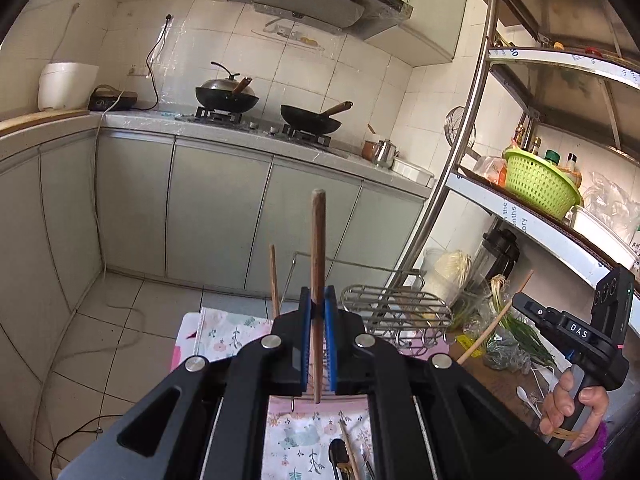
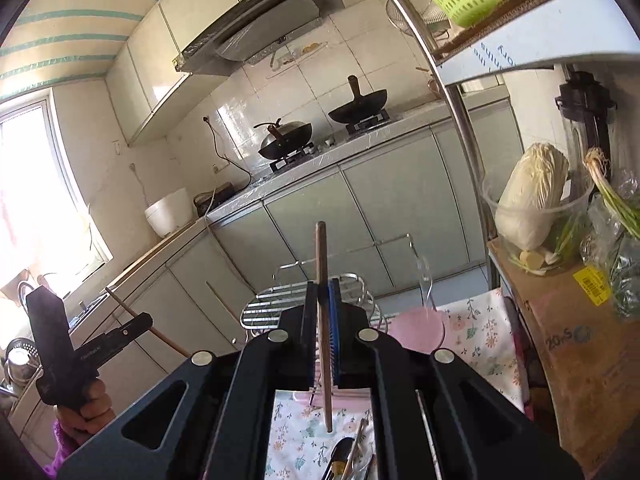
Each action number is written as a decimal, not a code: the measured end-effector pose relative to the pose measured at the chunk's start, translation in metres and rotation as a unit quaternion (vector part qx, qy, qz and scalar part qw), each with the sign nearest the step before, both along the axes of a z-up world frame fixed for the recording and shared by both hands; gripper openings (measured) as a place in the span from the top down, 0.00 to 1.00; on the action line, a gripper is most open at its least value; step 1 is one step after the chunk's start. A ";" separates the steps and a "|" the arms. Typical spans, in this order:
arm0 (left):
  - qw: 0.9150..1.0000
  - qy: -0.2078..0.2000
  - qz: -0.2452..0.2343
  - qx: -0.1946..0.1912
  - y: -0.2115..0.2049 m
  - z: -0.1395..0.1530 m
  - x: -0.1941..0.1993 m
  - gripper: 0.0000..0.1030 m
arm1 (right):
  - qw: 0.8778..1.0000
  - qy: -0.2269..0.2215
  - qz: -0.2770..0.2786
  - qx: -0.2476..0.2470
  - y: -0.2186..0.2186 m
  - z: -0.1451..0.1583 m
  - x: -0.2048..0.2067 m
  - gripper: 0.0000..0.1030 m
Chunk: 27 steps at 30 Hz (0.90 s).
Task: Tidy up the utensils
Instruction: 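Lift both held chopsticks up over the pink cup, then lower both chopsticks into the pink cup and open both tools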
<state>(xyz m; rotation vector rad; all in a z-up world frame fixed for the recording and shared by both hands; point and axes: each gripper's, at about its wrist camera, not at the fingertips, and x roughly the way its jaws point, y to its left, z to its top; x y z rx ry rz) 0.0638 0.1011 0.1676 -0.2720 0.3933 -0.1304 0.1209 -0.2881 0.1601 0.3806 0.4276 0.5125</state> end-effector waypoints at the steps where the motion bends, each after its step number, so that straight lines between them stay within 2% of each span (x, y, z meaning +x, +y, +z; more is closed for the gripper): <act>1: 1.000 -0.007 0.002 0.002 0.001 0.005 0.001 0.95 | 1.000 -0.006 -0.003 0.000 -0.001 0.007 0.002 0.94; 8: 0.999 -0.037 0.008 -0.001 0.005 0.033 0.019 0.95 | 0.997 -0.056 -0.038 -0.022 -0.004 0.047 0.017 0.94; 13: 0.999 -0.042 0.012 -0.005 0.008 0.038 0.034 0.95 | 0.994 -0.078 -0.057 -0.046 -0.006 0.060 0.022 0.94; 21: 0.999 -0.030 0.027 -0.001 0.010 0.029 0.060 0.95 | 0.989 -0.101 -0.081 -0.078 -0.005 0.071 0.032 0.94; 27: 0.999 -0.003 0.036 0.009 0.009 0.006 0.082 0.95 | 0.985 -0.094 -0.093 -0.113 0.004 0.053 0.046 0.94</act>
